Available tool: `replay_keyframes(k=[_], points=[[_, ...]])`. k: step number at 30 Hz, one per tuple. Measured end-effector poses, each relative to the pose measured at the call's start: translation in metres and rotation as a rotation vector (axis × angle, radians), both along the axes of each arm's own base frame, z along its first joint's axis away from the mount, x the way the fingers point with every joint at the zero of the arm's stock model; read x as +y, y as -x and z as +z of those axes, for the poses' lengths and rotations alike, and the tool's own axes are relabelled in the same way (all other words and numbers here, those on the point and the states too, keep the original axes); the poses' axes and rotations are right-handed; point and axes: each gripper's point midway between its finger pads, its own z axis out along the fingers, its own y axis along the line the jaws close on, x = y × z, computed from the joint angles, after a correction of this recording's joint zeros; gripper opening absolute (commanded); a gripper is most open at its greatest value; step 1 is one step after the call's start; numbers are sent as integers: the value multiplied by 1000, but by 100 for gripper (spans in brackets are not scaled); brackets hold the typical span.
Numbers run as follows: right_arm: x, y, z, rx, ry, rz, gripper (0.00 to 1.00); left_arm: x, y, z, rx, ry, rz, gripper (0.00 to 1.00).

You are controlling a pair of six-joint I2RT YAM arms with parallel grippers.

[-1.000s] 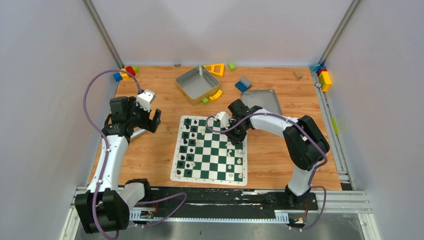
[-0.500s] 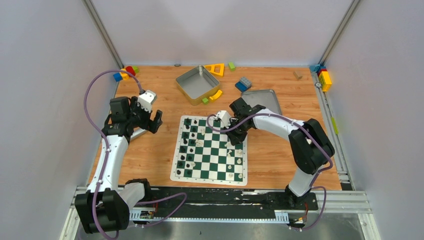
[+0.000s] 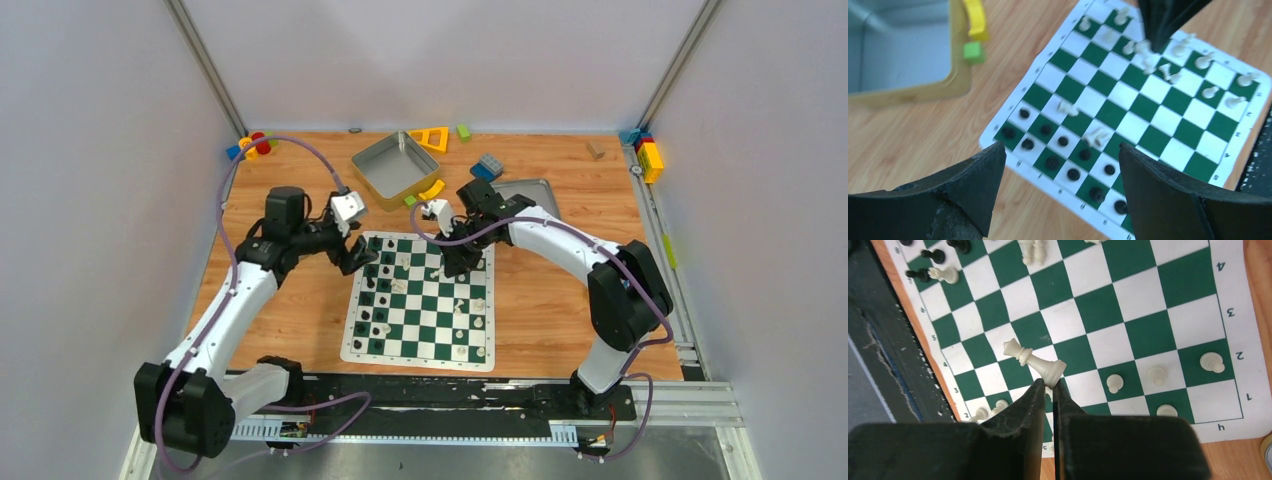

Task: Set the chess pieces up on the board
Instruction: Pick up the chess piece from the chessboard, then place the chess piece on the chessboard.

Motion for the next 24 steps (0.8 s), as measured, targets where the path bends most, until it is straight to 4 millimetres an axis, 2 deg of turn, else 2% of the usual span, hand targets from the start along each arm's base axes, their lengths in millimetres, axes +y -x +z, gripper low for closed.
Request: replay_keyframes(k=[3, 10, 13, 19, 24], points=[[8, -4, 14, 14, -53, -11, 4, -36, 4, 6, -18, 16, -127, 88], [14, -25, 55, 63, -203, -76, 3, -101, 8, 13, -78, 1, -310, 87], [13, -32, 69, 85, -257, -99, 3, -122, 10, 11, -112, -23, -361, 86], [8, -35, 76, 157, -313, -132, 4, -148, 4, 8, -176, -78, -393, 81], [7, -34, 78, 192, -337, -137, 3, -156, -5, 6, -211, -109, -383, 75]])
